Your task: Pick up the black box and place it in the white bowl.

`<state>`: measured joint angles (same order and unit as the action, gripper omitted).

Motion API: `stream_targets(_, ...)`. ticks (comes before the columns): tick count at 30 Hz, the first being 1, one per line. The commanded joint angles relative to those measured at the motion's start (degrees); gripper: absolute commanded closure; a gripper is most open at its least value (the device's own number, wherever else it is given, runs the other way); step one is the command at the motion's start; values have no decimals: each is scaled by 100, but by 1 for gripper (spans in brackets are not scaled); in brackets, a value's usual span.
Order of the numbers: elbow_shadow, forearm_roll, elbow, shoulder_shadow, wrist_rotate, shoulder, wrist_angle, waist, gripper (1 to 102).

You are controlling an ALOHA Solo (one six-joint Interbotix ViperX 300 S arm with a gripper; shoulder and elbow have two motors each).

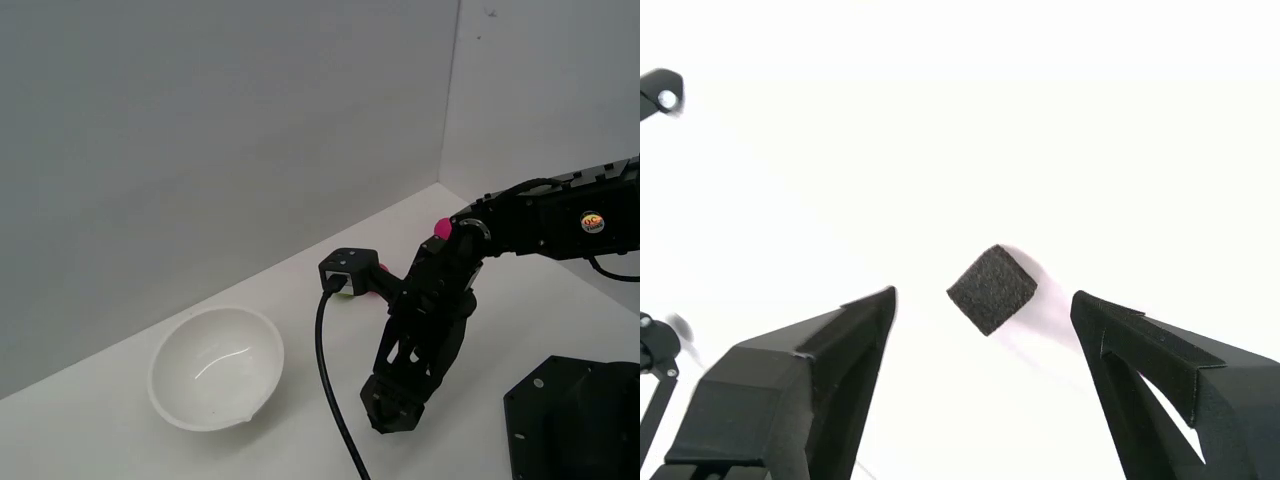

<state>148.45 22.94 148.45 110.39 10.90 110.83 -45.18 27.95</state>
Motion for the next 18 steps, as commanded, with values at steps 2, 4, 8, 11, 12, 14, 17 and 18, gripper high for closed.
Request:
stream_targets(2, -44, 97, -44, 79, 26, 53, 9, 26, 3)
stream_targets(4, -53, 88, -44, 53, 35, 26, 9, 18, 3)
stream_targets(8, -53, 79, -44, -18, 62, -44, 44, 18, 3)
stream_targets(11, -53, 79, -53, -97, 62, -132, 105, 18, 3)
stream_targets(12, -53, 79, -53, -123, 62, -167, 105, 18, 3)
stream_targets(14, -53, 79, -53, -167, 53, -193, 97, 18, 3)
stream_targets(17, -53, 79, -44, -193, 62, -220, 105, 35, 3)
stream_targets(18, -53, 70, -53, -211, 70, -237, 105, 35, 3)
